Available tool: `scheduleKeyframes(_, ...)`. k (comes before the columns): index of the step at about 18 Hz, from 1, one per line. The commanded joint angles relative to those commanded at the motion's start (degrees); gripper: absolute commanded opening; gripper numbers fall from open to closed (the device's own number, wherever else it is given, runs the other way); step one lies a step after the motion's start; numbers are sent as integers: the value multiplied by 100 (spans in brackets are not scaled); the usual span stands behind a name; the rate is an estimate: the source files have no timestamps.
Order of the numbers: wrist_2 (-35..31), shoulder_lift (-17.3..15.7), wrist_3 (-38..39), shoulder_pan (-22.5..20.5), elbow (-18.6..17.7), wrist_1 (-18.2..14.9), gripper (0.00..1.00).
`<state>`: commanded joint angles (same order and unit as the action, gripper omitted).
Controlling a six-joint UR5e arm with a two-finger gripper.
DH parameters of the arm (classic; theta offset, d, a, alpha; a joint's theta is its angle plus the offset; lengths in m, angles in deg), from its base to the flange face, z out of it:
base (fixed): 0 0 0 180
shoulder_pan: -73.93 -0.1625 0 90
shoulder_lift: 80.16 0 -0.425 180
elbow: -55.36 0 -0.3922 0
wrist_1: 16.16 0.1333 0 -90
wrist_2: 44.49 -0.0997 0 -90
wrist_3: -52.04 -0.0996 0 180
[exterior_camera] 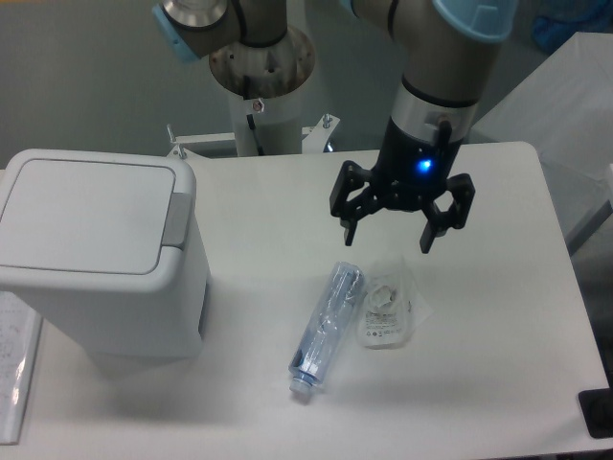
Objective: Open the trash can
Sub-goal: 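Move the open gripper across the table toward the white trash can, then lower the gripper onto the grey tab at the trash can lid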
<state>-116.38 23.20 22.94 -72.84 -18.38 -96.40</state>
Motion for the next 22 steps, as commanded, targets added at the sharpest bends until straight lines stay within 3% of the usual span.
scheduleKeyframes(11, -9, -176, 1019, 835, -211, -53, 100)
scheduleKeyframes(13, 0, -298, 1099, 896, -325, -53, 100)
scheduleKeyframes(18, 35, -817, 1108, 932, -1001, 17, 100)
scheduleKeyframes(22, 79, -835, 1318, 1037, -1046, 140, 100)
